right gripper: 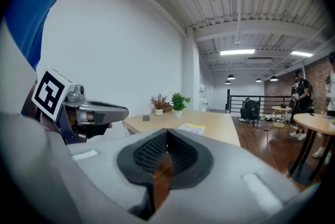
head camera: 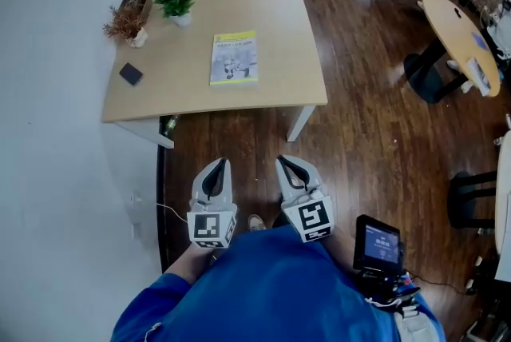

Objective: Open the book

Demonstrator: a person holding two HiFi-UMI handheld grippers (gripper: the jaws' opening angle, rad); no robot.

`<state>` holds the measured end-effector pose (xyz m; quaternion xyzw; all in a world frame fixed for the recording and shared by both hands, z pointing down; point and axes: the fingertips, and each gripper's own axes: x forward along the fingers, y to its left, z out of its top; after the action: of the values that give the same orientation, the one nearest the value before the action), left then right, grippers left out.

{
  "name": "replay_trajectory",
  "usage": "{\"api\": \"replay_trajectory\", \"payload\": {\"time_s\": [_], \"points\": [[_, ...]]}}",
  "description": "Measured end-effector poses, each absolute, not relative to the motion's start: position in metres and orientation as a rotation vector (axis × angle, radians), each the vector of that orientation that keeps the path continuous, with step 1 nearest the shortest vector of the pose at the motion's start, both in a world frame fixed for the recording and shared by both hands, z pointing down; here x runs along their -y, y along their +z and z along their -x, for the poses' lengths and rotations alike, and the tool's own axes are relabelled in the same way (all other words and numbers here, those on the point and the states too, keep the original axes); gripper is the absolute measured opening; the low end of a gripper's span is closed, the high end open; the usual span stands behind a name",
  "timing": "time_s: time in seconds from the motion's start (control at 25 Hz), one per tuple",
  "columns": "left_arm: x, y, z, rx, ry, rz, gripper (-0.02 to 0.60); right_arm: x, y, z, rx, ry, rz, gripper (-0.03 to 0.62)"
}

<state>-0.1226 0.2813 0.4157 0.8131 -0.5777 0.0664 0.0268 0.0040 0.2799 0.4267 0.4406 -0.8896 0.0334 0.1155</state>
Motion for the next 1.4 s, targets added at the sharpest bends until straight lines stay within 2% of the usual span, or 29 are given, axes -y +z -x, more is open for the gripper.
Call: {"api": "replay_trajectory", "payload": {"time_s": [0.44,0.8,1.4], "points": [[-0.168,0.415,0.079,1.855,0.262,-2.468,0.008,-0.167,0.42,-0.045,2.666,0.096,-1.228,0.003],[-0.118,0.424,0.06,1.893,0.358,-2.402,0.008,-0.116,0.434,-0.06,2.702,0.167,-1.149,0.003],[-0.025,0.461,0.094,1.75,0.419,-2.424,0.008,-0.031,0.464,-0.024,2.566,0.239,-1.208,0.002]]}}
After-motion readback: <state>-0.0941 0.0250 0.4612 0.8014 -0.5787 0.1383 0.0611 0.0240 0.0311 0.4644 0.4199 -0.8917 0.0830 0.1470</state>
